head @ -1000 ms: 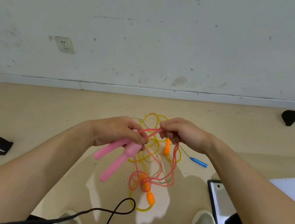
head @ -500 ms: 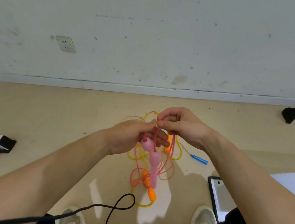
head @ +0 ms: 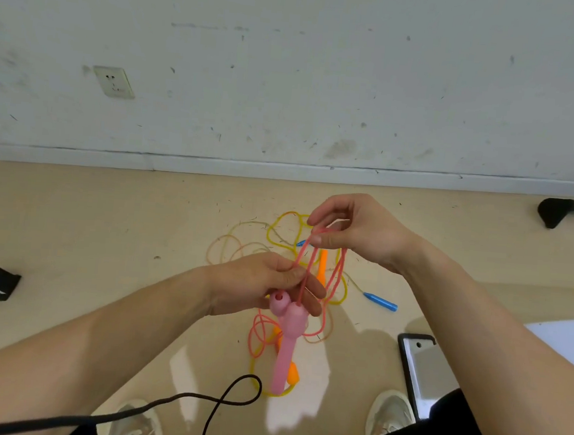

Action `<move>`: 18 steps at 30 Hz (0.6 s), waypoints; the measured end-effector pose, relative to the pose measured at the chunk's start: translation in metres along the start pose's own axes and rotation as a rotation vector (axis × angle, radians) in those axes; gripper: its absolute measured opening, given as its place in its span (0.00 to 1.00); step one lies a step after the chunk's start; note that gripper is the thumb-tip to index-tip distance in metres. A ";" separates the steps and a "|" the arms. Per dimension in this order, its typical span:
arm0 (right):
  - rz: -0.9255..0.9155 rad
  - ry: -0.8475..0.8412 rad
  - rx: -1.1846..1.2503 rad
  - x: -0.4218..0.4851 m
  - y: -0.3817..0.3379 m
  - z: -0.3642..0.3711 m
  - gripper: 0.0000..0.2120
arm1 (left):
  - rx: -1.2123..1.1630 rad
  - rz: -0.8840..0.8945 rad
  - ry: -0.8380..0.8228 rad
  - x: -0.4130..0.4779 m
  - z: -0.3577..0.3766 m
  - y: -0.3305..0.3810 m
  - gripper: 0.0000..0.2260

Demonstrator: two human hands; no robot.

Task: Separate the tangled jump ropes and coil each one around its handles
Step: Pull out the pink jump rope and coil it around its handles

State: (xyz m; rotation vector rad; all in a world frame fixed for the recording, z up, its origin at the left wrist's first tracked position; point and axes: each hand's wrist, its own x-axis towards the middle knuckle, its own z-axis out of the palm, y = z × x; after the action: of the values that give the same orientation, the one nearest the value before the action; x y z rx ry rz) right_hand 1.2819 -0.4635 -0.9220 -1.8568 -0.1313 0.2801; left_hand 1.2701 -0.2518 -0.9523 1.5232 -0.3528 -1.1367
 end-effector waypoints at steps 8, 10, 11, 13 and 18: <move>0.000 0.064 -0.119 0.002 0.009 0.003 0.06 | 0.032 0.166 0.172 -0.001 -0.007 0.009 0.10; 0.058 0.053 -0.053 0.002 0.010 0.014 0.13 | -0.016 0.237 0.233 -0.004 -0.012 0.016 0.10; 0.084 0.050 -0.020 0.002 0.011 0.022 0.16 | -0.046 0.272 0.278 -0.005 -0.014 0.019 0.10; 0.130 0.054 0.051 0.001 0.012 0.041 0.19 | -0.115 0.327 0.394 -0.004 -0.018 0.022 0.12; 0.231 0.093 0.104 -0.004 0.010 0.068 0.15 | -0.204 0.350 0.614 0.000 -0.022 0.018 0.12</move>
State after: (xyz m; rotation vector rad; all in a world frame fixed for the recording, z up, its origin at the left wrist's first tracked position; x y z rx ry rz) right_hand 1.2601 -0.4045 -0.9504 -1.7790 0.1597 0.3530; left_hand 1.2939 -0.2439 -0.9387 1.4750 -0.0710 -0.3858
